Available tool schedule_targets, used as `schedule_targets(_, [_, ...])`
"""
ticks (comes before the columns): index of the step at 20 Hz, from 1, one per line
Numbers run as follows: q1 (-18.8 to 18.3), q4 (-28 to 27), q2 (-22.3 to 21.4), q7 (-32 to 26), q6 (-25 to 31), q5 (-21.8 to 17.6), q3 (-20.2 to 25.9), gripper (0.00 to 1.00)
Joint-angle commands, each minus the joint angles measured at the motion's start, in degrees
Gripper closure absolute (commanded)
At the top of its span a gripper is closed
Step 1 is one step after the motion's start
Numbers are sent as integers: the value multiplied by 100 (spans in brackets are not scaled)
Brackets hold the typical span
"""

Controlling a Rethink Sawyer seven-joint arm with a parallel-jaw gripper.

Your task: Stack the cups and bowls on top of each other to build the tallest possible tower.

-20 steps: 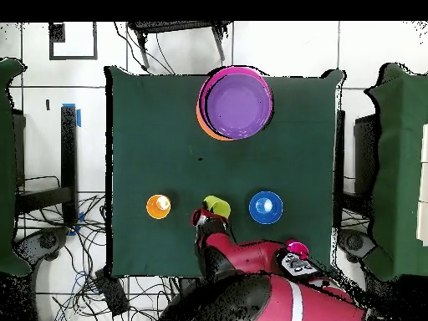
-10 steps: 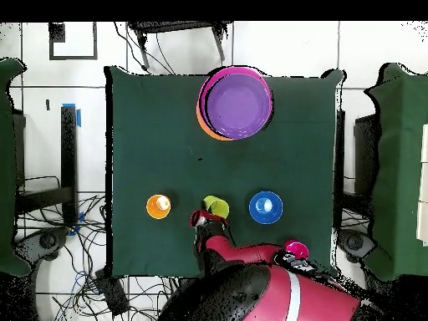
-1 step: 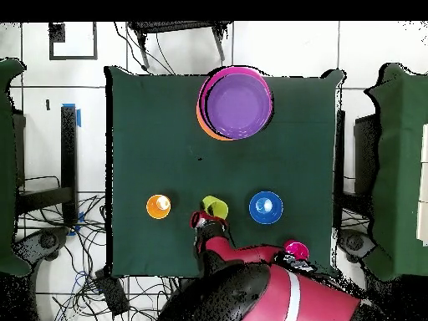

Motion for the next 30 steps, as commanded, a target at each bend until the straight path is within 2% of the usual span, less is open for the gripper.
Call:
schedule_targets(1, [132, -210, 534, 541, 1084, 441, 17, 0])
schedule_targets(4, [78, -205, 481, 518, 1284, 423, 104, 0])
schedule_targets(5, [-64, -192, 448, 501, 1568, 362, 259, 0])
schedule_targets(9, [-346, -119, 307, 549, 1739, 226, 504, 0])
schedule_targets(15, [-448, 368, -367, 592, 2090, 356, 806, 0])
schedule_targets(22, [-614, 619, -893, 610, 2405, 428, 1057, 0])
schedule_targets(26, [-718, 878, -1431, 650, 2648, 548, 1302, 0])
schedule_targets(30, [-684, 1059, -1780, 731, 2587, 664, 1314, 0])
